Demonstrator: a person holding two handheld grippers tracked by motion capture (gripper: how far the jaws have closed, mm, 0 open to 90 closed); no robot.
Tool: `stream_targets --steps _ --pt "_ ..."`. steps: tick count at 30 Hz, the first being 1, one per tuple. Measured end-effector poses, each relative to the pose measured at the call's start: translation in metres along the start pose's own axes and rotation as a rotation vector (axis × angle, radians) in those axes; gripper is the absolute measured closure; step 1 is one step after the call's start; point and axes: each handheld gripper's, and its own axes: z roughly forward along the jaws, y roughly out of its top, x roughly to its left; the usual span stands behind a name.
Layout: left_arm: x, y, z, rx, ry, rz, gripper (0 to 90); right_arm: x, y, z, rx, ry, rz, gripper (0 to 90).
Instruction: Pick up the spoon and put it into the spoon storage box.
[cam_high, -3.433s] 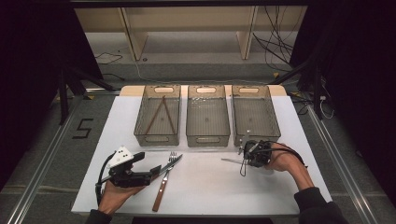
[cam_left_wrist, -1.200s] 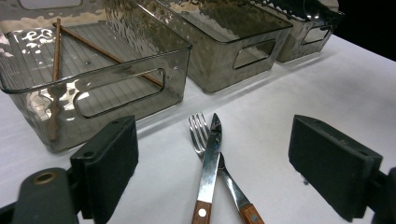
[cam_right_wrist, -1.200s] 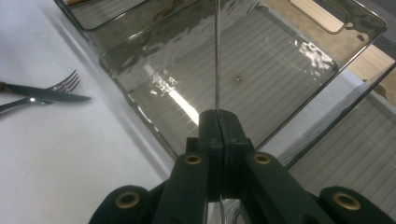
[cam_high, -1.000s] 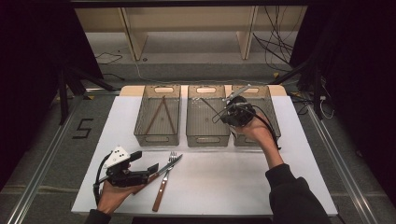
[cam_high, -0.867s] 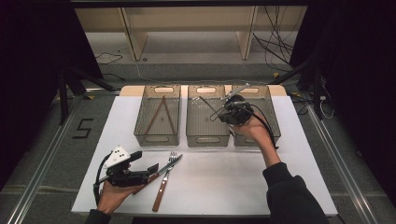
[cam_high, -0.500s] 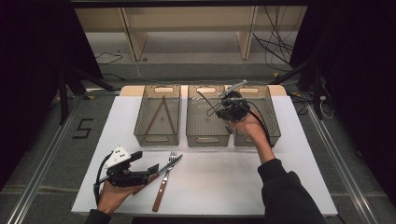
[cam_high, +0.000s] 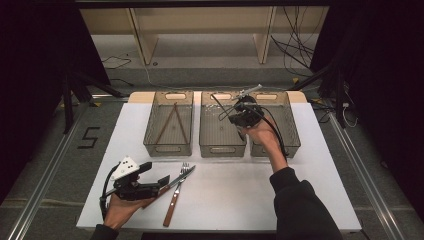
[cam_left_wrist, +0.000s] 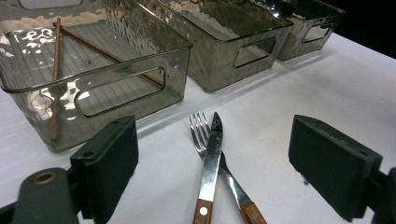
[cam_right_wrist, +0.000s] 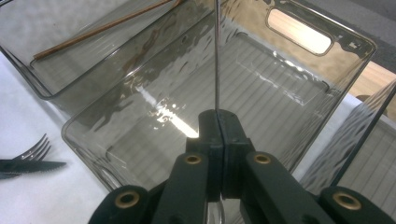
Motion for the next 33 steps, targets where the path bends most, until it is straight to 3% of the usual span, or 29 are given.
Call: stream_targets --steps 26,33 --pt "0.000 0.000 0.000 0.001 0.000 0.000 15.6 0.000 -0.005 0.022 0.033 -0.008 0.018 89.1" --pt "0.000 0.000 0.000 0.002 -0.001 -0.001 15.6 -0.001 -0.006 0.022 0.024 0.004 0.029 81.0"
